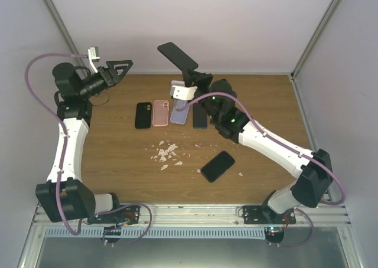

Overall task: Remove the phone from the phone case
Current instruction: Place the phone at the center of the board.

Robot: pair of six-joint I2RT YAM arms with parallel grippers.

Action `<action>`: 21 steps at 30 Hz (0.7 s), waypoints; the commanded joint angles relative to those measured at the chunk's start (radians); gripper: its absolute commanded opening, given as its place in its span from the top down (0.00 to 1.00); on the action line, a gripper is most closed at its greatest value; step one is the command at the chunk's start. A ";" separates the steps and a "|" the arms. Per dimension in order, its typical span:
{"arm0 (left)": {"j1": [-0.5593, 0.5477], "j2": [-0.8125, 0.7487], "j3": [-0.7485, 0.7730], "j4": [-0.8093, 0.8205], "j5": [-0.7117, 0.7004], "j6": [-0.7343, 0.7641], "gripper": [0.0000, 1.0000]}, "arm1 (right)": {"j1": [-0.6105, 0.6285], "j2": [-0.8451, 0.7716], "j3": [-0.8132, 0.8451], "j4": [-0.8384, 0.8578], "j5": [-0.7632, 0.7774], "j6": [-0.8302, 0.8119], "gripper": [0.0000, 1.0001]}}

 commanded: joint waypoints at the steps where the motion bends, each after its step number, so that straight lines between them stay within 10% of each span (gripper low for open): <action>1: 0.002 -0.007 -0.067 0.234 0.071 -0.275 0.08 | 0.056 -0.023 -0.041 0.251 0.059 -0.170 1.00; 21: -0.162 -0.050 -0.148 0.250 0.007 -0.324 0.19 | 0.226 0.001 -0.182 0.534 0.107 -0.429 0.99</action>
